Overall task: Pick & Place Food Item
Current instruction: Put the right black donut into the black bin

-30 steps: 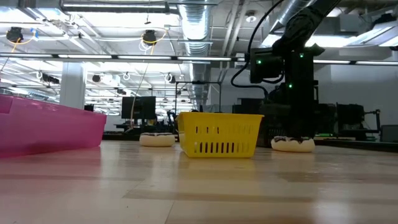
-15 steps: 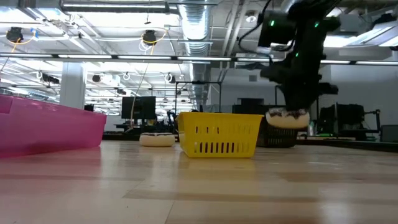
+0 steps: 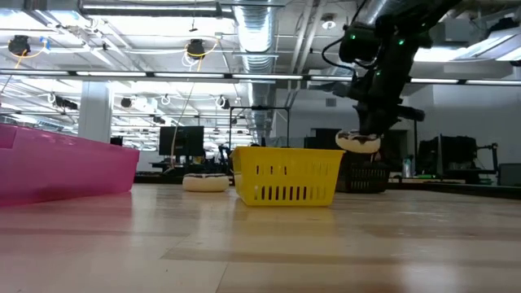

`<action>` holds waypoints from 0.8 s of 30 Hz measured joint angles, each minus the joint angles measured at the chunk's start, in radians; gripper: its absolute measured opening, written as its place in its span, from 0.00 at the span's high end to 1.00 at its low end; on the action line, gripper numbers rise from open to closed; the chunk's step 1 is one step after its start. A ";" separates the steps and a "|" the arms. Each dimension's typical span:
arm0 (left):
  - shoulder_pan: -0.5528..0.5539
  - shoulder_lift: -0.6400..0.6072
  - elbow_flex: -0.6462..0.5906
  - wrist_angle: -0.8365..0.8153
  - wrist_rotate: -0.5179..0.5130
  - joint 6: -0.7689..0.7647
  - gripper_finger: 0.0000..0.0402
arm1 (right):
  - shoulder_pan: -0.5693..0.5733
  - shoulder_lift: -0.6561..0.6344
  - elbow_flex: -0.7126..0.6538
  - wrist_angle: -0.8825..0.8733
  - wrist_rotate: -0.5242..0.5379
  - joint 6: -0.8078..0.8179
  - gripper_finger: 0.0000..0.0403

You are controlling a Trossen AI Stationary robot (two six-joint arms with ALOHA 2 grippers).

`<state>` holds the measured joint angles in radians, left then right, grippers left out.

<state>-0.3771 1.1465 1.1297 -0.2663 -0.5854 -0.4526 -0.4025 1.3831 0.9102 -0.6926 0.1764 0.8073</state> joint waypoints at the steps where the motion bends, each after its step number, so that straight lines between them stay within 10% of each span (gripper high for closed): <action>1: 0.000 0.000 0.000 0.008 -0.001 0.000 0.57 | -0.031 0.006 0.007 0.010 -0.008 -0.021 0.90; 24: 0.000 0.000 0.000 0.038 -0.078 -0.053 0.57 | -0.359 0.292 0.190 0.080 -0.173 -0.344 0.81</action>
<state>-0.3775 1.1465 1.1297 -0.2287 -0.6636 -0.5052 -0.7618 1.6749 1.1004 -0.6123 0.0038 0.4628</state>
